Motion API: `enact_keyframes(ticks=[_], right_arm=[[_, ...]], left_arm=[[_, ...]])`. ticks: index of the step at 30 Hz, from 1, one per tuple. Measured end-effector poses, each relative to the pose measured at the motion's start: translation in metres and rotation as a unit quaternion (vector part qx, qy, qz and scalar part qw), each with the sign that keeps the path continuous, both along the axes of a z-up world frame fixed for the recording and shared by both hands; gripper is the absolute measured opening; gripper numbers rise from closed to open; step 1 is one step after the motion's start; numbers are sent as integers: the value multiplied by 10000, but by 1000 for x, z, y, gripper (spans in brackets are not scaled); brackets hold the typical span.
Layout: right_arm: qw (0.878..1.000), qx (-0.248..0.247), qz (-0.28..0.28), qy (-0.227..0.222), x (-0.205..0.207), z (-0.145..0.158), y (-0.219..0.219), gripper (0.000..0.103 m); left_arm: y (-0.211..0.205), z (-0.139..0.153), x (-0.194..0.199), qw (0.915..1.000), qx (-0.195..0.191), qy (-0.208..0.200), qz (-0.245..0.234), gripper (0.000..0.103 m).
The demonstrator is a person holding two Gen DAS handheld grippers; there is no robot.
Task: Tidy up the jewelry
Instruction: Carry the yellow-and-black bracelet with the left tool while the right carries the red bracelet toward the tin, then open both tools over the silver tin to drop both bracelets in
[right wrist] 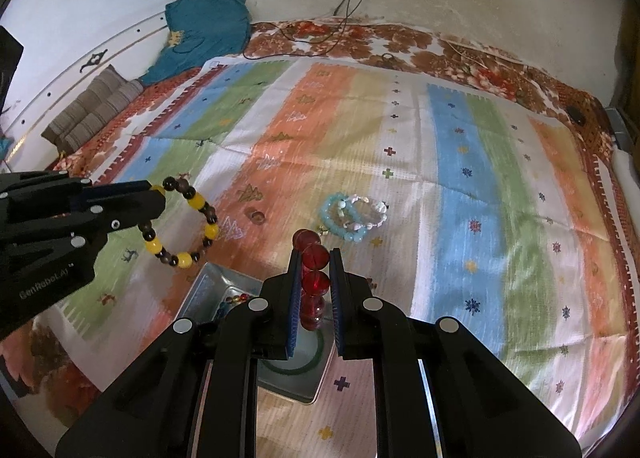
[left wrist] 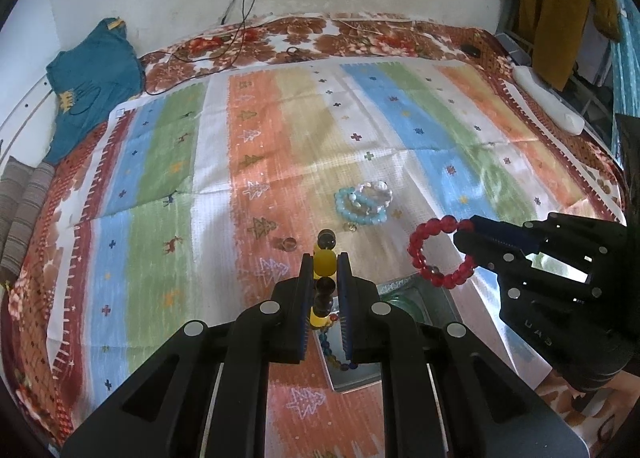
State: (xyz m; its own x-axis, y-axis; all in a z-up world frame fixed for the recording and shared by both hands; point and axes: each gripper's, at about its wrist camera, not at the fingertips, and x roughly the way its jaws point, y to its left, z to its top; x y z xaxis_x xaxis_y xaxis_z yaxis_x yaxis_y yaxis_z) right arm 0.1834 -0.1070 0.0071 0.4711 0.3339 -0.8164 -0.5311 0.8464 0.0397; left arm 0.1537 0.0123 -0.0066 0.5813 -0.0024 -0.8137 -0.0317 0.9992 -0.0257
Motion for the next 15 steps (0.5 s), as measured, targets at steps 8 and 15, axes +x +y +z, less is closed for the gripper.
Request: enact_keyframes(ticks=[8,15], right_arm=[[10000,13,62,31,-15,-1,-3,14],[9999,39,99,120,-24,-5,-4,14]], left_arm=[[-4,3,-15,10000,18,-55,-59,11],[-9,-2,-25,9999,22,8,-131,11]])
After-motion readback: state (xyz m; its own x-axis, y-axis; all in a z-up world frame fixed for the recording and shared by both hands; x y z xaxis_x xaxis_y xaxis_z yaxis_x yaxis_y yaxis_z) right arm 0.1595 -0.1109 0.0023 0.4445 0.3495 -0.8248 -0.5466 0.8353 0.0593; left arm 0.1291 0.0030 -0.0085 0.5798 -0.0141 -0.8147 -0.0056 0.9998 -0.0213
